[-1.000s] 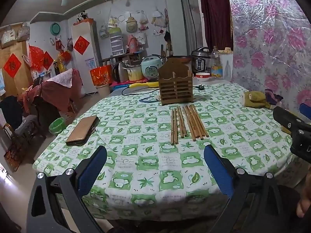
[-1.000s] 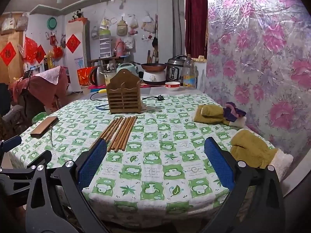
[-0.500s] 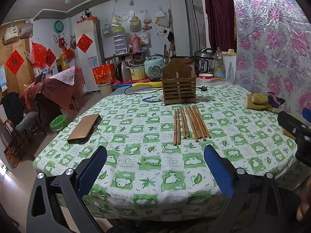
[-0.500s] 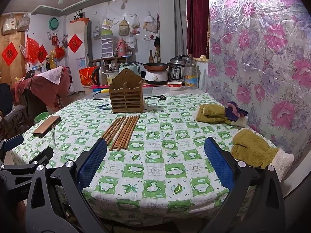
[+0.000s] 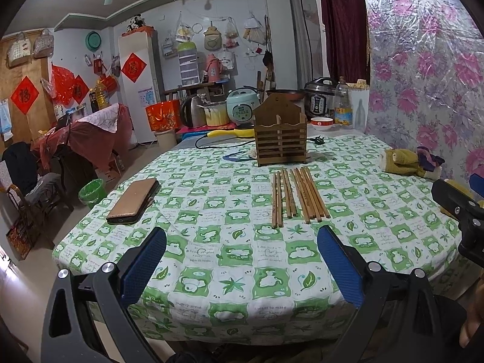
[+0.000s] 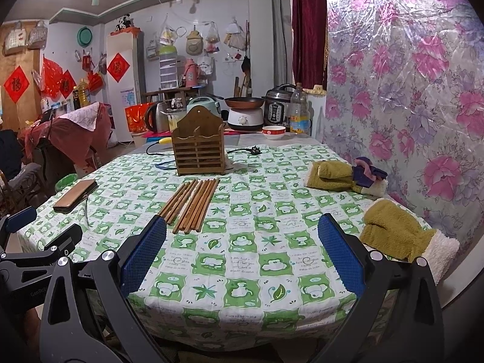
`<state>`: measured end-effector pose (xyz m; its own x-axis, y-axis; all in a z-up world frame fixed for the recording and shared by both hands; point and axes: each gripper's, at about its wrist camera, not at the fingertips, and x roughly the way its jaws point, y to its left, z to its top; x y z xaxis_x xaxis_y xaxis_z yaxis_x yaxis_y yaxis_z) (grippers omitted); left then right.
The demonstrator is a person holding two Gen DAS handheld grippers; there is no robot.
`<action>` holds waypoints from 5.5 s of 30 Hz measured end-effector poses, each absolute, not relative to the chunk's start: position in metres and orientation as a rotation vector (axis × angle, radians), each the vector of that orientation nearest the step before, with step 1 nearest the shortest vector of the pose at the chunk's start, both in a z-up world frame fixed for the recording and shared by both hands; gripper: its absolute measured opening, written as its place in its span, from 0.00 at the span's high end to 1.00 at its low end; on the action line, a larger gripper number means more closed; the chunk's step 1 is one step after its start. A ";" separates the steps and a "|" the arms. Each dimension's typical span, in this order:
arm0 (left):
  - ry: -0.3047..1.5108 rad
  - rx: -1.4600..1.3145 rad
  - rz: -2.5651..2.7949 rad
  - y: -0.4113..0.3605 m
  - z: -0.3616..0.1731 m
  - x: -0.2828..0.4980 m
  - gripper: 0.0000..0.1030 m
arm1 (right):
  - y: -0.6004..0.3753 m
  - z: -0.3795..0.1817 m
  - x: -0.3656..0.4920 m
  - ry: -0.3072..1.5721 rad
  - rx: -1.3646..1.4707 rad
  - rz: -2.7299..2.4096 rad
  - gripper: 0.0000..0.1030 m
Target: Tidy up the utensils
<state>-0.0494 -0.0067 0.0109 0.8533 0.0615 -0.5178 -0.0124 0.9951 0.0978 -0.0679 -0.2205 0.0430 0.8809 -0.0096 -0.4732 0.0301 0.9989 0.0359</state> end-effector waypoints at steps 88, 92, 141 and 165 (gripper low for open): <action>0.988 0.212 -0.117 0.006 -0.087 0.120 0.05 | -0.236 -0.041 0.080 0.796 0.056 0.066 0.06; 1.003 0.259 -0.089 0.011 -0.088 0.141 0.04 | -0.227 -0.044 0.093 0.832 0.030 0.097 0.06; 1.007 0.088 -0.322 0.024 -0.090 0.171 0.94 | -0.198 -0.081 0.155 0.995 -0.112 0.313 0.93; 0.707 0.052 -0.315 0.018 0.058 0.194 0.94 | -0.239 0.061 0.164 0.625 -0.005 0.257 0.94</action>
